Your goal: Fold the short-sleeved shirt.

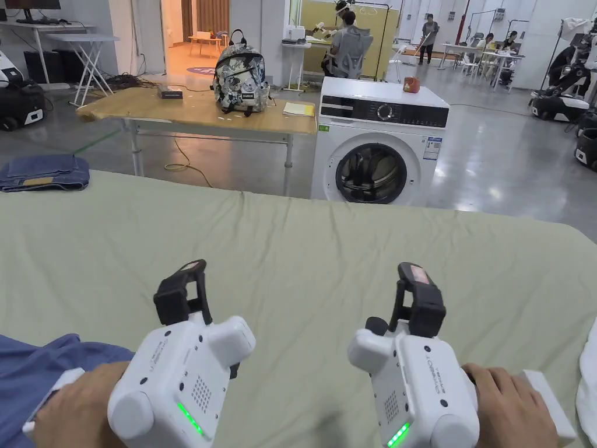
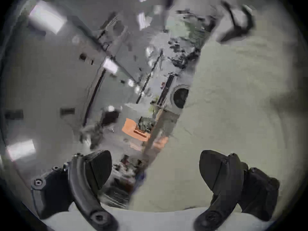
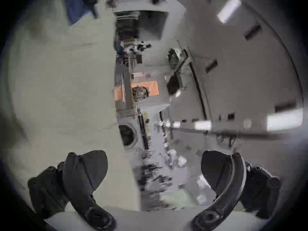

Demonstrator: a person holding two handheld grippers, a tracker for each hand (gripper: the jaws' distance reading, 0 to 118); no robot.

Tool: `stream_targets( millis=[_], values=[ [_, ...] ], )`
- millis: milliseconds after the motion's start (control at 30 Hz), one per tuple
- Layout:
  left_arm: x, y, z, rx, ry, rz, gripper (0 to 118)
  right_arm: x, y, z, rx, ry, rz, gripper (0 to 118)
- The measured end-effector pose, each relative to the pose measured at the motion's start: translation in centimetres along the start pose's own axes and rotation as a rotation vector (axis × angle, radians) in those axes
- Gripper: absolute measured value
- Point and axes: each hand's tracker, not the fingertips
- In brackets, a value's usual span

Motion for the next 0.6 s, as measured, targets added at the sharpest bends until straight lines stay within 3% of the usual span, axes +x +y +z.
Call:
stream_targets(
  millis=[167, 267, 367, 600],
  values=[
    [-4.2, -0.6, 0.1, -0.053, -0.014, 0.764, 107, 3.8, -0.9, -1.3, -0.221, 0.119, -0.755, 113],
    [-5.1, -1.8, 0.3, -0.019, 0.022, 1.051, 107, 4.6, -2.5, -1.1, -0.265, 0.105, -1.084, 113],
    [-5.2, -2.3, 0.0, 0.027, 0.057, 1.141, 107, 4.6, -2.8, -0.4, -0.268, 0.050, -1.193, 113],
    [-5.4, -2.5, 0.2, 0.039, 0.071, 1.220, 107, 5.0, -2.5, 0.0, -0.323, 0.024, -1.272, 113]
  ],
)
